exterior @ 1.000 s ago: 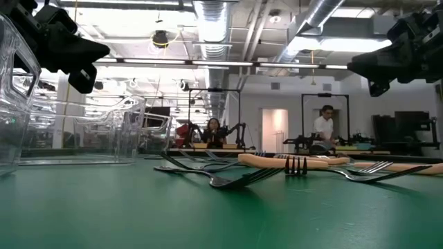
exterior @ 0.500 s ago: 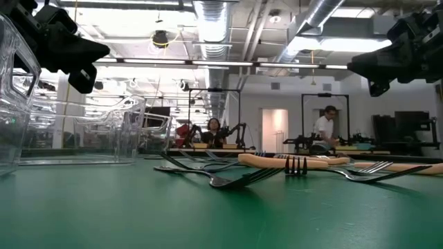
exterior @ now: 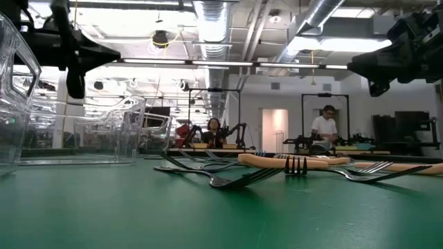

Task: Sort silverware by color (type)
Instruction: Put the black fork into the top transparent bin

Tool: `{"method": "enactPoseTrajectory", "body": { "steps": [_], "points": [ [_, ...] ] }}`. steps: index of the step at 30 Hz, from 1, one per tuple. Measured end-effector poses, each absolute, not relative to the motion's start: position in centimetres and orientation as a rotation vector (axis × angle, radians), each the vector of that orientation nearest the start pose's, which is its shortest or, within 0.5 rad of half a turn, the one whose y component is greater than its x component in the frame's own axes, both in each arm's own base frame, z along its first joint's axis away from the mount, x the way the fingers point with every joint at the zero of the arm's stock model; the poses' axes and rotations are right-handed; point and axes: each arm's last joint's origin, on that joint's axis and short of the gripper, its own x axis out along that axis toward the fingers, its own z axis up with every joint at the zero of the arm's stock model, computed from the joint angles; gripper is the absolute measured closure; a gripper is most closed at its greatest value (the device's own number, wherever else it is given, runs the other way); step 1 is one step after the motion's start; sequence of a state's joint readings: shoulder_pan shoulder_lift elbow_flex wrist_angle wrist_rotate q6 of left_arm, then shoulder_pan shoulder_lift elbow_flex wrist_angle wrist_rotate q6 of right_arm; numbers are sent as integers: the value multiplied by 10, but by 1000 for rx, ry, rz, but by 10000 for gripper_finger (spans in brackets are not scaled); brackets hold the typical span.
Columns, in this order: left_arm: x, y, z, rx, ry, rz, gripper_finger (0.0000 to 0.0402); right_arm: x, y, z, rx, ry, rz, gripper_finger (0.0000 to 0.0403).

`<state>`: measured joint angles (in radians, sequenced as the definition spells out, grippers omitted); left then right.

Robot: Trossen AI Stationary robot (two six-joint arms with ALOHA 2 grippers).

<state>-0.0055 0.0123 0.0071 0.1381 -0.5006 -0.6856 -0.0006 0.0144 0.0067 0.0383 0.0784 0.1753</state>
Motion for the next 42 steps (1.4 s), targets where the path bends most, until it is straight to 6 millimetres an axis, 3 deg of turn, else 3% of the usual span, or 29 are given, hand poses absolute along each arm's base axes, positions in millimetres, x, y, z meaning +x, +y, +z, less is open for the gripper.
{"method": "enactPoseTrajectory", "body": {
  "steps": [4,10,19,36,42],
  "points": [
    [92,16,177,-852,-368,518,401,98,-2,168,177,-39,-77,292],
    [91,18,177,-921,-416,569,401,97,-3,175,191,-109,-79,292],
    [91,18,178,-914,-417,582,401,95,-6,186,486,-248,-121,292],
    [90,18,179,-952,-433,580,401,93,-5,195,630,-334,-87,292],
    [89,18,186,-1067,-525,510,401,93,-3,197,794,-347,-37,292]
  ]
}}
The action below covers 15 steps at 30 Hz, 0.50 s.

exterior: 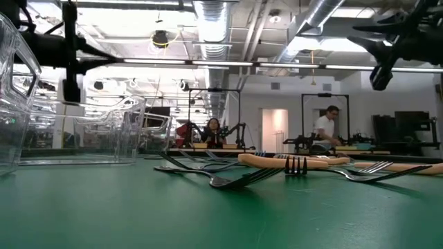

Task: Sort silverware by color (type)
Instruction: Put the black fork into the top transparent bin

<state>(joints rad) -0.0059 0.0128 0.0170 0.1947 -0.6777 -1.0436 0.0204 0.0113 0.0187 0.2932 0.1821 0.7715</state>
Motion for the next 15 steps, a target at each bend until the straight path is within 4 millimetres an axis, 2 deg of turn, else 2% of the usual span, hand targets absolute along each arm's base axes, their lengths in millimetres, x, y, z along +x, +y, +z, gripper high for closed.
{"method": "enactPoseTrajectory", "body": {
  "steps": [3,6,11,15],
  "points": [
    [87,18,195,-1074,-611,465,401,92,-5,198,812,-365,-55,292],
    [81,19,208,-1051,-744,451,401,88,-9,207,821,-489,-113,292],
    [68,20,226,-1024,-956,428,401,72,-13,249,619,-637,-231,291],
    [61,18,239,-938,-994,321,395,64,-14,287,478,-621,-303,273]
  ]
}}
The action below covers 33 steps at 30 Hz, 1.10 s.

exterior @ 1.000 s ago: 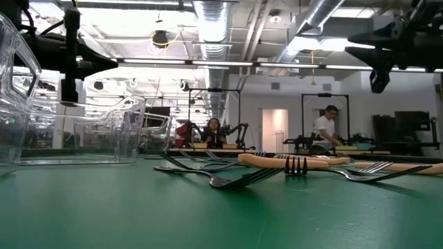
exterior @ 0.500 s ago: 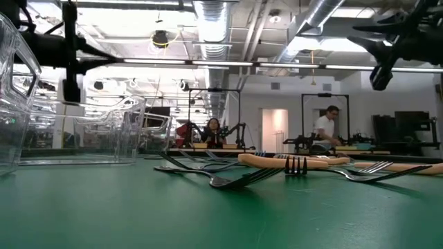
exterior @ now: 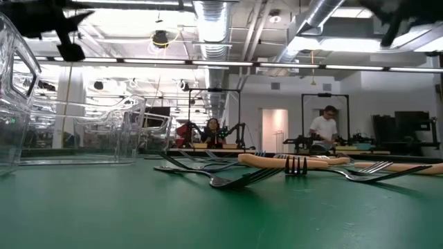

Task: Sort silverware by color (type)
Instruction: Put the black fork into the top transparent bin

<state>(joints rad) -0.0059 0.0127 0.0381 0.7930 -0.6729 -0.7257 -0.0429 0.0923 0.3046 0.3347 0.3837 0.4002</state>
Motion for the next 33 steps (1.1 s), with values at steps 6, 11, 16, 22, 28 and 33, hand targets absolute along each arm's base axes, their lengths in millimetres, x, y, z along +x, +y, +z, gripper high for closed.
{"method": "enactPoseTrajectory", "body": {
  "steps": [6,11,16,22,28,33],
  "points": [
    [59,16,273,-797,-908,299,352,71,-15,329,378,-368,-395,211],
    [66,13,311,-658,-807,273,304,87,-16,351,349,-126,-468,165],
    [86,11,350,-564,-587,288,262,109,-19,362,300,91,-554,160],
    [109,12,396,-468,-252,384,233,130,-30,370,231,273,-668,168],
    [118,14,425,-342,-5,527,230,131,-47,354,306,516,-845,170],
    [124,14,426,-335,84,525,229,124,-54,332,392,762,-958,171]
  ]
}}
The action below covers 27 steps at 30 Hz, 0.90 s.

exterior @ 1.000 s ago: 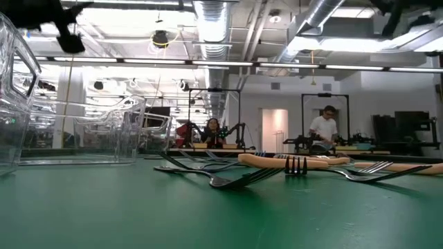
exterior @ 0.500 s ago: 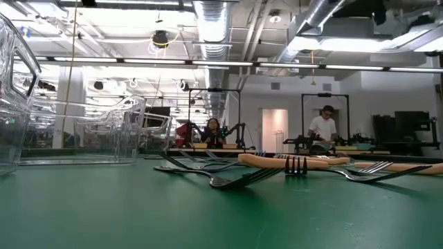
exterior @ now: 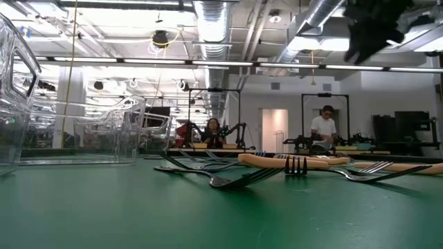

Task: Sort silverware by color (type)
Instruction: Put the black fork into the top transparent bin

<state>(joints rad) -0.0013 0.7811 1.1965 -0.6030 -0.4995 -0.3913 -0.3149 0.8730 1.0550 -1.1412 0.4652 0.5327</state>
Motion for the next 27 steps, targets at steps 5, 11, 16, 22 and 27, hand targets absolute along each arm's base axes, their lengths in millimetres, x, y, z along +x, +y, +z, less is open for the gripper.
{"method": "enactPoseTrajectory", "body": {
  "steps": [5,11,16,22,27],
  "points": [
    [126,14,415,-419,189,436,229,117,-55,325,447,878,-965,171],
    [128,12,418,-410,199,270,229,109,-51,321,479,999,-930,171],
    [128,14,417,-381,209,283,229,106,-46,317,524,1059,-953,171],
    [129,13,419,-384,196,243,230,118,-40,287,593,1145,-870,171],
    [133,14,418,-410,207,177,230,130,-37,257,629,1192,-833,171]
  ]
}}
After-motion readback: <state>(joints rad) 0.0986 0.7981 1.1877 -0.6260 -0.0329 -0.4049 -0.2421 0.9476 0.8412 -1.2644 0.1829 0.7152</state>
